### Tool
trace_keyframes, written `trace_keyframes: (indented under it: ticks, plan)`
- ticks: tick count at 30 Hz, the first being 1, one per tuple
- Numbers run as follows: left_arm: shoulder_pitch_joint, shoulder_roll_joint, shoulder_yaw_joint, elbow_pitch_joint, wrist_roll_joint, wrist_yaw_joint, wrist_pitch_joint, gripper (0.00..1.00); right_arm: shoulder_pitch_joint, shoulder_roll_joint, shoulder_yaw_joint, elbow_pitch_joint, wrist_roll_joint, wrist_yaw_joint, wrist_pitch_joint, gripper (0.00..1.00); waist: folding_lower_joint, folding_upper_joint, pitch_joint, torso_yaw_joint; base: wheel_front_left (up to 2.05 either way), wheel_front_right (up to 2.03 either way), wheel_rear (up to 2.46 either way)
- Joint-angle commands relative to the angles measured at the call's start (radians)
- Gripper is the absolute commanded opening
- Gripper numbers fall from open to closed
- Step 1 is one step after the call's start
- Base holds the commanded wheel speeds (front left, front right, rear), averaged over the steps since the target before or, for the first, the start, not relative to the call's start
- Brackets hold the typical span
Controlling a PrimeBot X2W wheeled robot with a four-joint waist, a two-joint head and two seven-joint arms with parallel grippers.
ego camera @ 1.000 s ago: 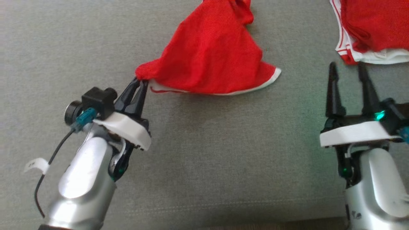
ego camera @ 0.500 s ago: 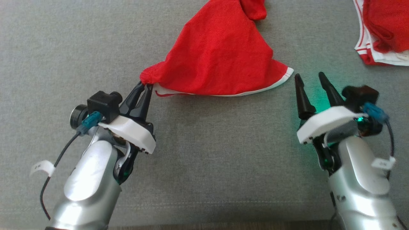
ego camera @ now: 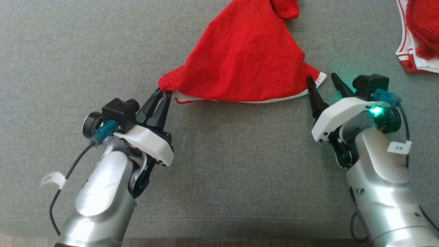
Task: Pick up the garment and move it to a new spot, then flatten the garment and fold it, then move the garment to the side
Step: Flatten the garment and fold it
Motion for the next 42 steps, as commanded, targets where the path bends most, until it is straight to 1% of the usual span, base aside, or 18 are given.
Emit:
trace_keyframes:
  ticks: [1,2,3,4,10,14,20,23,26,30,35,39,42]
  plan:
    - [-0.029,0.017,0.033,-0.03,0.005,-0.001,-0.012,0.0,-0.015,0.006,0.028,-0.004,0.004,0.007,0.001,1.0,-0.0001,0.0,-0.001,0.001,0.0,0.0,0.0]
    - [-0.029,0.017,0.033,-0.029,0.005,-0.002,-0.012,0.0,-0.019,0.006,0.033,0.007,0.008,0.007,0.003,1.0,-0.0001,0.0,-0.001,0.002,0.0,0.0,0.0]
    - [-0.029,0.017,0.032,-0.027,0.006,-0.002,-0.012,0.0,-0.022,0.006,0.039,0.017,0.013,0.007,0.003,0.39,-0.0001,0.0,-0.002,0.002,0.0,0.0,0.0]
    - [-0.028,0.018,0.031,-0.024,0.007,-0.003,-0.012,0.0,-0.024,0.006,0.047,0.025,0.015,0.007,0.002,0.0,-0.0001,0.0,-0.003,0.002,0.0,0.0,0.0]
    - [-0.023,0.026,0.016,0.009,0.013,-0.004,-0.009,0.0,-0.028,0.001,0.06,0.04,0.01,0.007,-0.015,0.0,-0.0001,0.0,-0.018,-0.002,0.0,0.0,0.0]
    - [-0.024,0.04,-0.016,0.038,0.015,-0.008,0.021,0.0,-0.029,-0.028,0.063,0.001,-0.011,0.007,-0.052,0.0,-0.0001,0.0,-0.04,-0.009,0.0,0.0,0.0]
    - [-0.038,0.069,-0.043,0.01,0.01,-0.012,0.032,0.0,-0.028,-0.077,0.065,-0.142,-0.028,0.007,-0.096,0.0,-0.0001,0.0,-0.097,-0.022,0.0,0.0,0.0]
    - [-0.058,0.084,-0.042,-0.041,0.004,-0.012,0.05,0.0,-0.027,-0.105,0.057,-0.24,-0.044,0.007,-0.103,0.0,-0.0001,0.0,-0.135,-0.026,0.0,0.0,0.0]
    - [-0.091,0.102,-0.041,-0.116,-0.005,-0.013,0.097,0.0,-0.029,-0.126,0.036,-0.344,-0.065,0.007,-0.089,0.0,-0.0001,0.0,-0.178,-0.028,0.0,0.0,0.0]
    - [-0.157,0.133,-0.035,-0.245,-0.023,-0.014,0.191,0.0,-0.028,-0.139,-0.027,-0.483,-0.12,0.007,-0.036,0.0,-0.0001,0.0,-0.235,-0.03,0.0,0.0,0.0]
    - [-0.19,0.155,0.002,-0.418,-0.09,-0.005,0.341,0.0,0.006,-0.085,-0.126,-0.683,-0.184,0.007,0.081,0.0,-0.0001,0.0,-0.29,-0.04,0.0,0.0,0.0]
    - [-0.186,0.183,0.017,-0.556,-0.124,0.015,0.459,0.0,0.055,-0.051,-0.157,-0.848,-0.221,0.007,0.191,0.0,-0.0001,0.0,-0.295,-0.041,0.0,0.0,0.0]
    - [-0.186,0.196,0.021,-0.622,-0.158,0.02,0.534,0.0,0.073,-0.04,-0.156,-0.932,-0.226,0.007,0.268,0.0,-0.0001,0.0,-0.281,-0.042,0.0,0.0,0.0]
